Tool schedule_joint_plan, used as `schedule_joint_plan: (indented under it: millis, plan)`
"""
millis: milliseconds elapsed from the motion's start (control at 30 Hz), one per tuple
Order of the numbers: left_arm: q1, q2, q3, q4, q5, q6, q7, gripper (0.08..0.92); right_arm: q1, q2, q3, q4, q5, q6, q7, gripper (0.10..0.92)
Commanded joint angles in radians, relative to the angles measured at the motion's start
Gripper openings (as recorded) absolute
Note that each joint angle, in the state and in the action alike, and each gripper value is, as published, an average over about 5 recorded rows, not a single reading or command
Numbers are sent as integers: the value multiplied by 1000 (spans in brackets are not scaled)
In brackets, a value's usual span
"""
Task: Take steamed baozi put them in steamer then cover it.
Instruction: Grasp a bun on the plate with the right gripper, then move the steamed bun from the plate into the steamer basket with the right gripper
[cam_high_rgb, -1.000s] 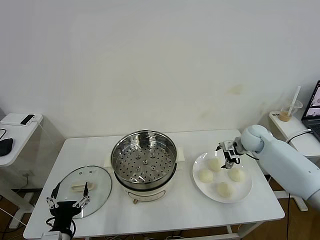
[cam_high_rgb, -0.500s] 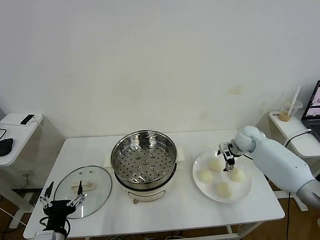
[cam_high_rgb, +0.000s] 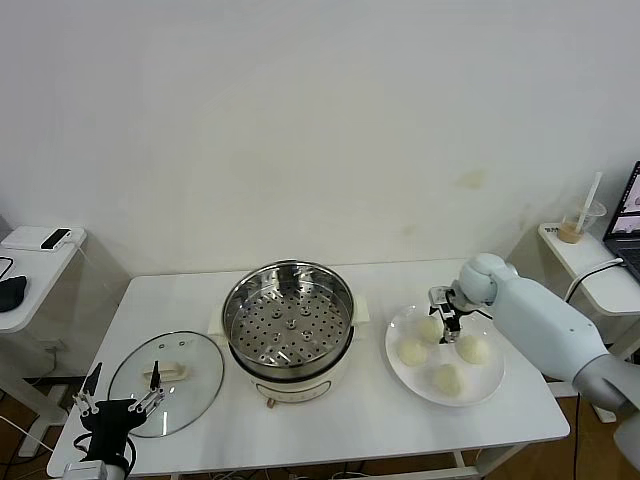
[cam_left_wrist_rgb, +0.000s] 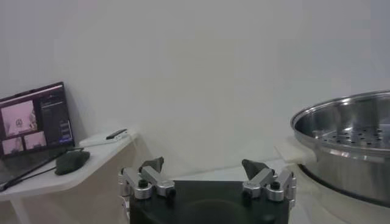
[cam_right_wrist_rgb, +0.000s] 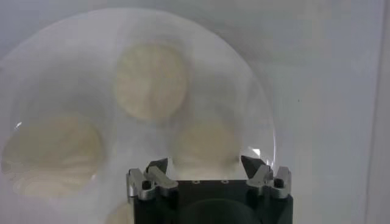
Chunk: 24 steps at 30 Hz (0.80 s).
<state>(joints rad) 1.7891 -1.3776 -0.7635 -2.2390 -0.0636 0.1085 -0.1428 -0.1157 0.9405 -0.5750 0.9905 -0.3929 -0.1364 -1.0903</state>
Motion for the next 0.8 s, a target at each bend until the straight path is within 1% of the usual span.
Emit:
schedule_joint_plan:
  millis: [33, 200, 300, 567, 800]
  plan:
    - [1, 0, 0, 0, 0, -2, -1, 823, 5, 11, -6, -15, 5, 1, 0, 718]
    - [0, 0, 0, 1, 0, -2, -3, 823, 4, 14, -5, -17, 0, -9, -2, 644]
    - [-1, 0, 1, 0, 0, -2, -3, 823, 6, 11, -7, -13, 2, -11, -5, 615]
    - [-6, 2, 3, 1, -2, -1, -5, 823, 28, -24, -22, 14, 31, -1, -33, 595]
    - [-16, 9, 4, 7, -16, 3, -6, 823, 118, -85, -71, 107, 120, -4, -48, 594]
